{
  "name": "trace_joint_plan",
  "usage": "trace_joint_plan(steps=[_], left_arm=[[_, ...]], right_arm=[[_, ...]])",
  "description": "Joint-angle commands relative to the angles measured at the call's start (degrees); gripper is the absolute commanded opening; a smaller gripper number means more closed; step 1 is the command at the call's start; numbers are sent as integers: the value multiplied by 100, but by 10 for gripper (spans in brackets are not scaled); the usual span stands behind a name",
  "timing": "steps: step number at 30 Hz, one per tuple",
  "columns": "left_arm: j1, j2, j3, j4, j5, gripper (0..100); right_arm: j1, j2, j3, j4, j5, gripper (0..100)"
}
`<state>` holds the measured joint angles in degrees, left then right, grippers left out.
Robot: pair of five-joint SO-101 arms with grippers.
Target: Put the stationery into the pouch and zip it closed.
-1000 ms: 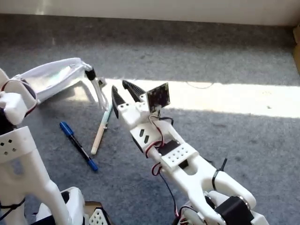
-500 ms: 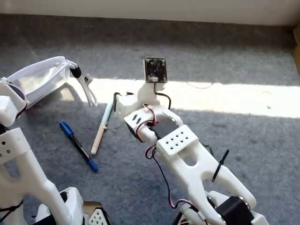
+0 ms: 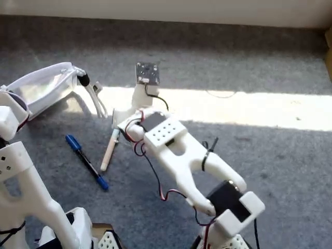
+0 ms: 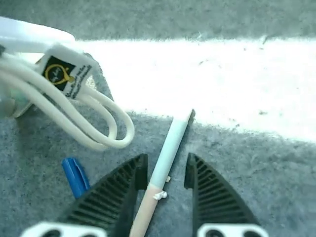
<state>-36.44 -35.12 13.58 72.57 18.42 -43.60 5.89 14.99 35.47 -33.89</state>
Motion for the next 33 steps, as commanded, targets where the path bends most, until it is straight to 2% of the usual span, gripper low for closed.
trace_joint_plan(steps=[1, 10, 25, 33], left_arm=[[-75, -268, -57, -114, 79, 17], [-101, -268, -57, -123, 70, 17], [-101, -268, -57, -123, 62, 17], [-101, -259, -57, -114, 44, 17]], right_arm=[[-101, 382, -1024, 268, -334, 124], [-119, 2018, -3187, 1385, -1029, 124], [4, 3758, -5024, 2237, -1002, 124], [40, 4734, -6492, 3275, -993, 122]])
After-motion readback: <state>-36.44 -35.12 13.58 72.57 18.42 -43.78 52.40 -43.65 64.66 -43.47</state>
